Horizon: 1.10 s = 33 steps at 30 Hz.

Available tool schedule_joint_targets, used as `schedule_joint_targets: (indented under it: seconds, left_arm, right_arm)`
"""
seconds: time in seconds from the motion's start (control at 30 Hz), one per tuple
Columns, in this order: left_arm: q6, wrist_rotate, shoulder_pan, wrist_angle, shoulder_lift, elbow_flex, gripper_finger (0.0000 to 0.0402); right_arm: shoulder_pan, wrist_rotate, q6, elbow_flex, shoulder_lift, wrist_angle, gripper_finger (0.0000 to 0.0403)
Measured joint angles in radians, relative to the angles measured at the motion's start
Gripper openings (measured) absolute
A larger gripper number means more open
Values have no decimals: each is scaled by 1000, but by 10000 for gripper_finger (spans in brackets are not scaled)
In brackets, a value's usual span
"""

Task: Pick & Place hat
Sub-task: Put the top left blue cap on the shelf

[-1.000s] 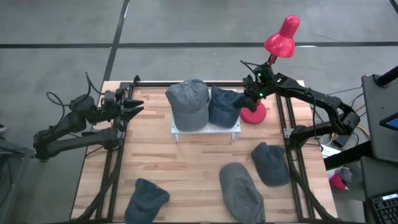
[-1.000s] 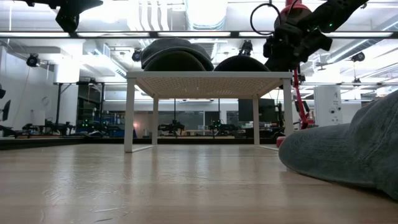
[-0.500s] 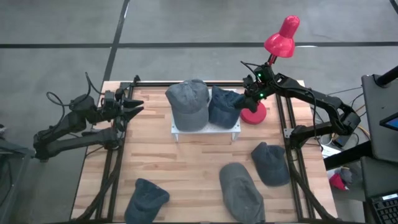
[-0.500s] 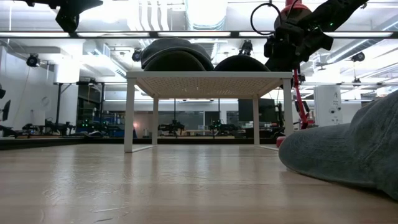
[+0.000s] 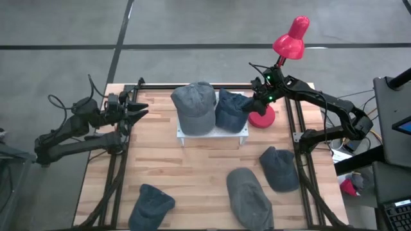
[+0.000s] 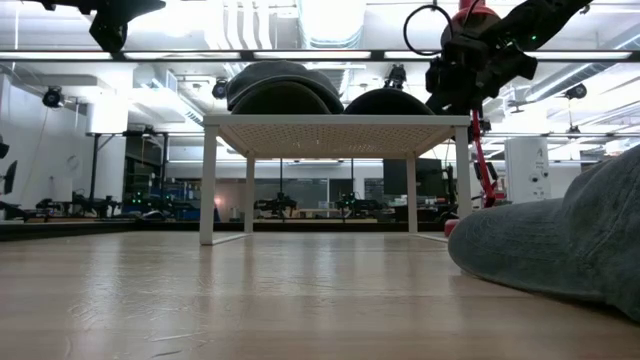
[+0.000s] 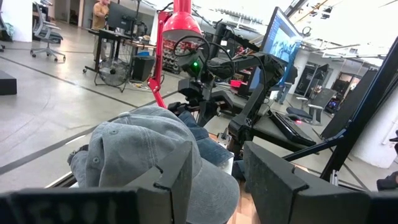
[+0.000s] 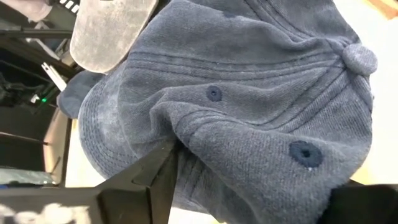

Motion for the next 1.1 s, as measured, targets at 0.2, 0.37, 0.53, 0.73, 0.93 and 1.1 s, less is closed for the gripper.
schedule_joint_targets:
  seconds: [0.2, 0.37, 0.53, 0.73, 0.93, 1.1]
  left_arm:
    - [0, 0, 0, 0, 0, 0, 145]
    - [0, 0, 0, 0, 0, 0, 145]
    - [0, 0, 0, 0, 0, 0, 145]
    - [0, 0, 0, 0, 0, 0, 145]
    - [0, 0, 0, 0, 0, 0, 145]
    - [0, 0, 0, 0, 0, 0, 145]
  right_arm:
    - [0, 0, 7, 0, 0, -41, 221]
    - [-1, 0, -7, 0, -2, -86, 248]
    - [-3, 0, -9, 0, -5, -111, 261]
    - [-12, 7, -1, 0, -36, -130, 265]
    - [-21, 98, -1, 0, -87, -184, 265]
    - [-20, 134, 3, 0, -142, -182, 263]
